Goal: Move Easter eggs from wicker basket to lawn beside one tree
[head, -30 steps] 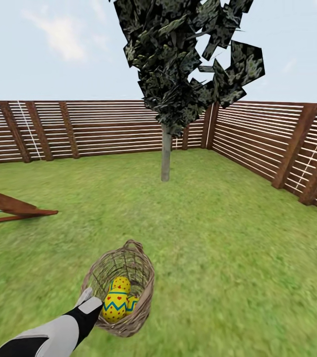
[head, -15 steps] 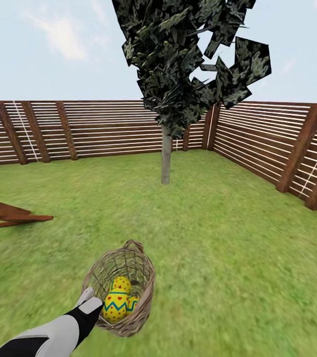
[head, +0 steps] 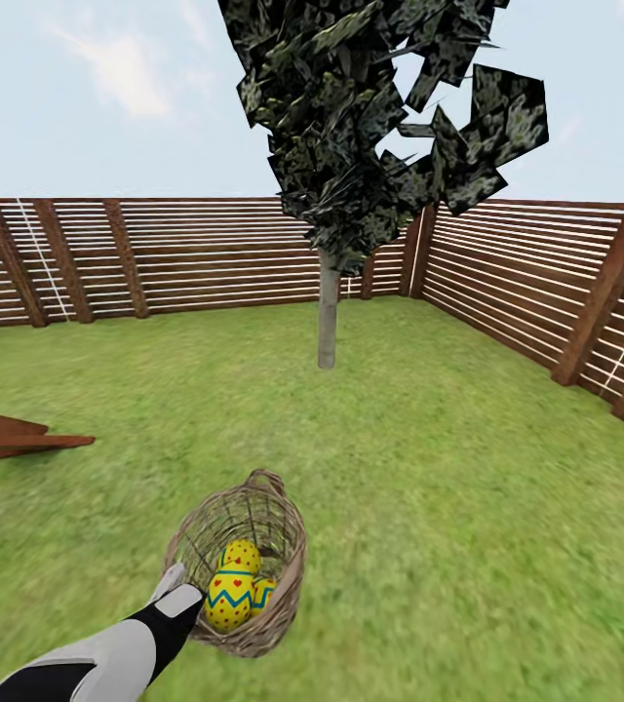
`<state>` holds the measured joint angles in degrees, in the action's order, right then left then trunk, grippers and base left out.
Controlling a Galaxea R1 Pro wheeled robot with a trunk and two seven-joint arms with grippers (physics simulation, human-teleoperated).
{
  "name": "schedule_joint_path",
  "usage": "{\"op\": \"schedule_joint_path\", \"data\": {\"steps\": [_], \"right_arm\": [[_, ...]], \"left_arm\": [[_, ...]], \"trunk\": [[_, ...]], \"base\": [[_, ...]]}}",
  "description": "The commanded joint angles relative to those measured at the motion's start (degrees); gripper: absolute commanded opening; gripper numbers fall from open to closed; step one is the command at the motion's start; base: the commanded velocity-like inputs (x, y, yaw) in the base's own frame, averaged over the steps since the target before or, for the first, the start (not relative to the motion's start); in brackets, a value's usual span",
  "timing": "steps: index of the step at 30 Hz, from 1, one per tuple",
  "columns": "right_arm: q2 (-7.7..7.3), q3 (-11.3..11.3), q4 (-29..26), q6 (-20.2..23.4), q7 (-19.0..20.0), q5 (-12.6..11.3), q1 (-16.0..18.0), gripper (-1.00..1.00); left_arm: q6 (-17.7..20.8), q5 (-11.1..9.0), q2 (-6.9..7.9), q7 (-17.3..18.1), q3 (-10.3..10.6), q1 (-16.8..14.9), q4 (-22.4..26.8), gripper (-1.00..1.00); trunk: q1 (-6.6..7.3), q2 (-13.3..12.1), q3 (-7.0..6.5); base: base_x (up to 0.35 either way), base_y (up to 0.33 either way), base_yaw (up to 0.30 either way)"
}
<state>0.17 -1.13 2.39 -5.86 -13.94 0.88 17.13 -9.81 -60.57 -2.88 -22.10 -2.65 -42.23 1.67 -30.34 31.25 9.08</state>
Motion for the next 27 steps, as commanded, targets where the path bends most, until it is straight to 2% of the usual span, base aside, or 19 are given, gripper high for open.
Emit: {"op": "schedule_joint_path", "data": {"steps": [1,6,10,14,27], "right_arm": [[0.12,-0.10,0.14,-0.42,-0.21,0.16,0.12,1.00],[0.06,-0.10,0.16,-0.45,-0.21,0.24,0.16,1.00],[0.57,-0.17,-0.09,-0.69,-0.16,0.49,0.10,1.00],[0.05,-0.10,-0.07,-1.38,-0.14,0.66,0.13,1.00],[0.14,-0.19,0.19,-1.35,-0.14,0.80,0.11,1.00]], "left_arm": [[-0.12,0.28,-0.06,-0.13,-0.34,-0.05,0.10,-1.00],[-0.12,0.28,-0.05,-0.14,-0.34,-0.05,0.17,-1.00],[-0.07,0.28,-0.02,-0.14,-0.34,-0.05,0.15,-1.00],[-0.03,0.28,0.06,-0.12,-0.34,-0.05,0.21,-1.00],[0.06,0.28,0.42,-0.05,-0.34,-0.05,0.27,-1.00]], "trunk": [[-0.05,0.09,0.09],[-0.05,0.09,0.09],[-0.05,0.09,0.09],[-0.05,0.09,0.09],[-0.05,0.09,0.09]], "base": [[0.328,0.000,0.000],[0.328,0.000,0.000],[0.328,0.000,0.000],[0.328,0.000,0.000],[0.328,0.000,0.000]]}}
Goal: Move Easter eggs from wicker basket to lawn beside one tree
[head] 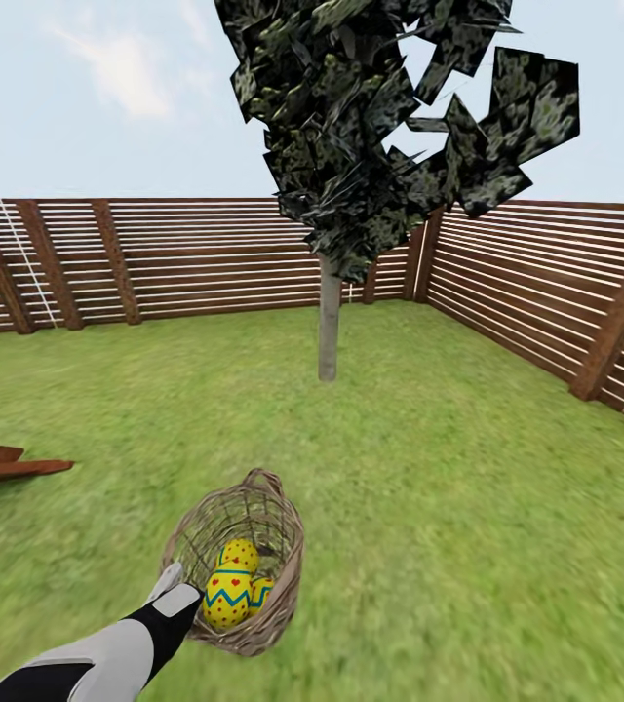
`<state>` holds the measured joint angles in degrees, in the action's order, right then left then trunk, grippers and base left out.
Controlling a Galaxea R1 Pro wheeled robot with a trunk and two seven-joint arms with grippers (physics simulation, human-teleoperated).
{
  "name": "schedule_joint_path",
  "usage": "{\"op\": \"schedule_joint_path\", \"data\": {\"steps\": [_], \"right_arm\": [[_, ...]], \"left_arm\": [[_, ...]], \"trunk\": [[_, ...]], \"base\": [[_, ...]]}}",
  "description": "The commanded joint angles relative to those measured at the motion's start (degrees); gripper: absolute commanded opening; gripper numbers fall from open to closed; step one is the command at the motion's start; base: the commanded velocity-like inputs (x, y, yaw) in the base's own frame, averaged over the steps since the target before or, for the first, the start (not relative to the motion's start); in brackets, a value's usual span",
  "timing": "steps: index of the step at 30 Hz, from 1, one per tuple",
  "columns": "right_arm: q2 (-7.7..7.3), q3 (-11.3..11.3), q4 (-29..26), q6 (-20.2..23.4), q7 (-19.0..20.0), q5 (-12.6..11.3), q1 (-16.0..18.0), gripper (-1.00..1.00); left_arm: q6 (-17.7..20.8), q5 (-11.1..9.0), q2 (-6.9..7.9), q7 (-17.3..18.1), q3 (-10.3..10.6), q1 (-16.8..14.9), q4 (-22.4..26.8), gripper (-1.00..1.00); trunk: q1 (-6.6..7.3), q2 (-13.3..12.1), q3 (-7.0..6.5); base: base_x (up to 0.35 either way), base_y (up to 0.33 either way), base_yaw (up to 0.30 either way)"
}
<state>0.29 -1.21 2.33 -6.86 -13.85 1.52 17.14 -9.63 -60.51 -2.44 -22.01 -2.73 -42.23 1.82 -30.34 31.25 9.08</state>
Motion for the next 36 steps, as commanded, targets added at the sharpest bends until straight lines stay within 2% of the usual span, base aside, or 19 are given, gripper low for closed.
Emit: {"op": "schedule_joint_path", "data": {"steps": [1,36], "right_arm": [[-0.01,-0.10,0.23,-0.35,-0.27,0.21,0.12,1.00],[-0.29,-0.19,0.48,-0.33,-0.21,0.24,0.12,1.00]], "left_arm": [[-0.12,0.22,-0.02,-0.14,-0.26,-0.04,0.11,-1.00],[-0.12,0.22,-0.27,-0.14,-0.26,-0.04,0.18,-1.00]], "trunk": [[-0.05,0.09,0.09],[-0.05,0.09,0.09]], "base": [[0.328,0.000,0.000],[0.328,0.000,0.000]]}}
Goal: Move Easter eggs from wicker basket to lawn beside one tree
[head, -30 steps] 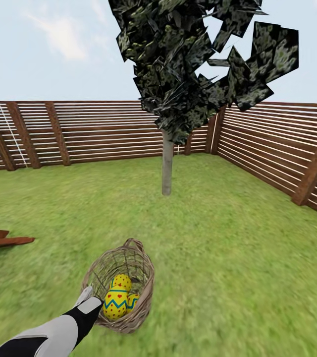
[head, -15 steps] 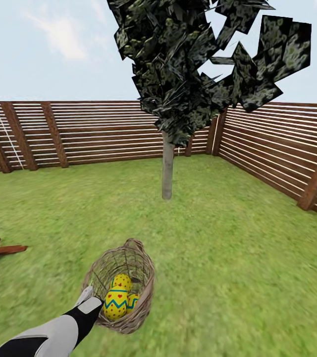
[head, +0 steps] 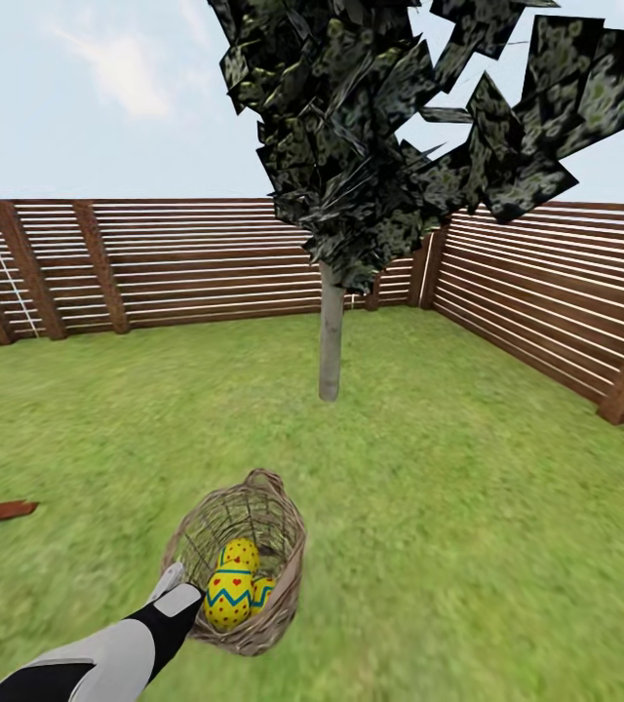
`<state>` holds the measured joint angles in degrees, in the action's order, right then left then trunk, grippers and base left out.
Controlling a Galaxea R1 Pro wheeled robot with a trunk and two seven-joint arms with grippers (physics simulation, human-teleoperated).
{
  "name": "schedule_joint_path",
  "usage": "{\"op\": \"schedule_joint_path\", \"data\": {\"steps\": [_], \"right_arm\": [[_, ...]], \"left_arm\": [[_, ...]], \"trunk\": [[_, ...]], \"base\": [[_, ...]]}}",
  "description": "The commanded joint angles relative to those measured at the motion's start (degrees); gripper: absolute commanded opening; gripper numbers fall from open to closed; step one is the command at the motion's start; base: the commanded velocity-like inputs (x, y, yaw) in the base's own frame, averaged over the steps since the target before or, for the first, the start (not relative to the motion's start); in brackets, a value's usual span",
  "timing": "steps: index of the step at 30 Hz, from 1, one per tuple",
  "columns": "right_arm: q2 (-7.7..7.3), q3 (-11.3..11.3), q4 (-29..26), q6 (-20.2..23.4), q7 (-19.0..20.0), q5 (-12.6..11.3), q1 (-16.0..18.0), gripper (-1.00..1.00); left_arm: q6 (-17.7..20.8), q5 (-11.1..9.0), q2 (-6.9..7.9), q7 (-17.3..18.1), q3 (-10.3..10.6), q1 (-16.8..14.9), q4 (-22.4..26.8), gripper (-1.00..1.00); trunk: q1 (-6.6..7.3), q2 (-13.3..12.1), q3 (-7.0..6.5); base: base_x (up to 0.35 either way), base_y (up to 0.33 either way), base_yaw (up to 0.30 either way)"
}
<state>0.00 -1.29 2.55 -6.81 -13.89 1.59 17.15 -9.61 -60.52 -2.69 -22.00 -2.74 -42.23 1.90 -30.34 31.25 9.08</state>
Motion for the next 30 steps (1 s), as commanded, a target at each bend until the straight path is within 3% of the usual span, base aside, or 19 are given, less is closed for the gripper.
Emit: {"op": "schedule_joint_path", "data": {"steps": [1,30], "right_arm": [[0.00,-0.11,0.26,-0.32,-0.17,0.20,0.09,1.00],[0.44,-0.11,0.18,-0.44,-0.17,0.11,0.08,1.00]], "left_arm": [[-0.14,0.23,-0.03,-0.15,-0.25,-0.04,0.12,-1.00],[-0.12,0.23,-0.01,-0.15,-0.25,-0.04,0.03,-1.00]], "trunk": [[-0.05,0.09,0.09],[-0.05,0.09,1.04]], "base": [[0.328,0.000,0.000],[0.328,0.000,0.048]]}}
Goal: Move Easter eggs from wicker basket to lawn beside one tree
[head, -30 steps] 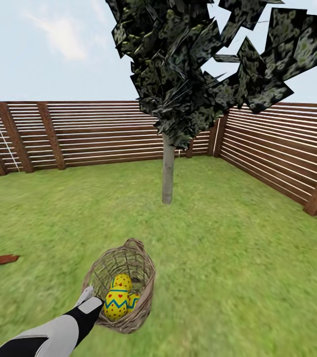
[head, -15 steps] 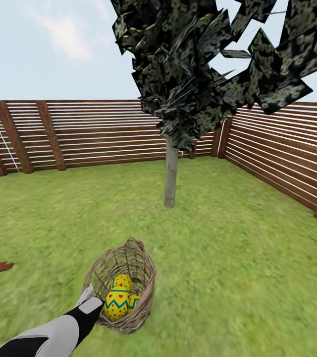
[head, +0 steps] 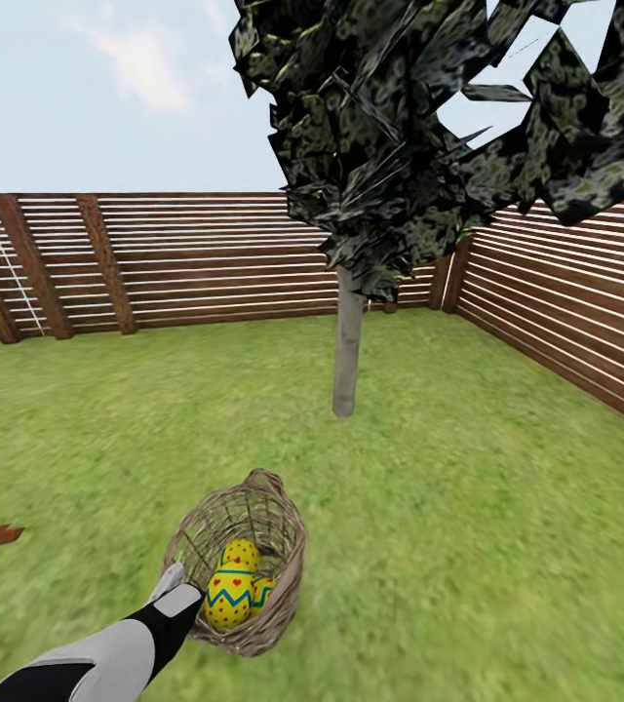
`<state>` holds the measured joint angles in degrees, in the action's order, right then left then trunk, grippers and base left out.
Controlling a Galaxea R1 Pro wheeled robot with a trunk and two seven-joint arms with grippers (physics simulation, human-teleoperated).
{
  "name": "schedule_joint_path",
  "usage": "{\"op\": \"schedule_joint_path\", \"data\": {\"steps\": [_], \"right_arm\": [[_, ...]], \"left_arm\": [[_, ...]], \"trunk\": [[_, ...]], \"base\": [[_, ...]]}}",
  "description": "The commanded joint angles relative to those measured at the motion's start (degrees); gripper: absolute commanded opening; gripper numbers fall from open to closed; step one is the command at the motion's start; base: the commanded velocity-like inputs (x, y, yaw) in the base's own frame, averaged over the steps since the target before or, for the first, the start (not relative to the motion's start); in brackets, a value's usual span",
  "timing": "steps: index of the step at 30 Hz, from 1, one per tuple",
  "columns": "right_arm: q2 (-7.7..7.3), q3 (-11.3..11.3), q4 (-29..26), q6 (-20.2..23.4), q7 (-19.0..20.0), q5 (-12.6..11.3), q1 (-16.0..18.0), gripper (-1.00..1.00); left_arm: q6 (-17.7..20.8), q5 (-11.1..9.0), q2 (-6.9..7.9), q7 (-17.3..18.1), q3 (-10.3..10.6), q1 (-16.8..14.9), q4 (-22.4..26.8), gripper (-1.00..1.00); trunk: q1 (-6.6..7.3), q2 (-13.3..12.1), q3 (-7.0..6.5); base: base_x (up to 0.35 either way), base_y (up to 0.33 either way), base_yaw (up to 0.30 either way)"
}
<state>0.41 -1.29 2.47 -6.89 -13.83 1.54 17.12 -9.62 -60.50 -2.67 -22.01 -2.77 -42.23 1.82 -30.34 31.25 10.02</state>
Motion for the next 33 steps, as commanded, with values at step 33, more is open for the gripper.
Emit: {"op": "schedule_joint_path", "data": {"steps": [33], "right_arm": [[-0.42,-0.11,0.26,-0.76,-0.15,0.47,0.11,1.00]], "left_arm": [[-0.04,0.21,0.21,-0.14,-0.22,-0.04,0.20,-1.00]], "trunk": [[-0.05,0.09,0.09]], "base": [[0.328,0.000,-0.058]]}}
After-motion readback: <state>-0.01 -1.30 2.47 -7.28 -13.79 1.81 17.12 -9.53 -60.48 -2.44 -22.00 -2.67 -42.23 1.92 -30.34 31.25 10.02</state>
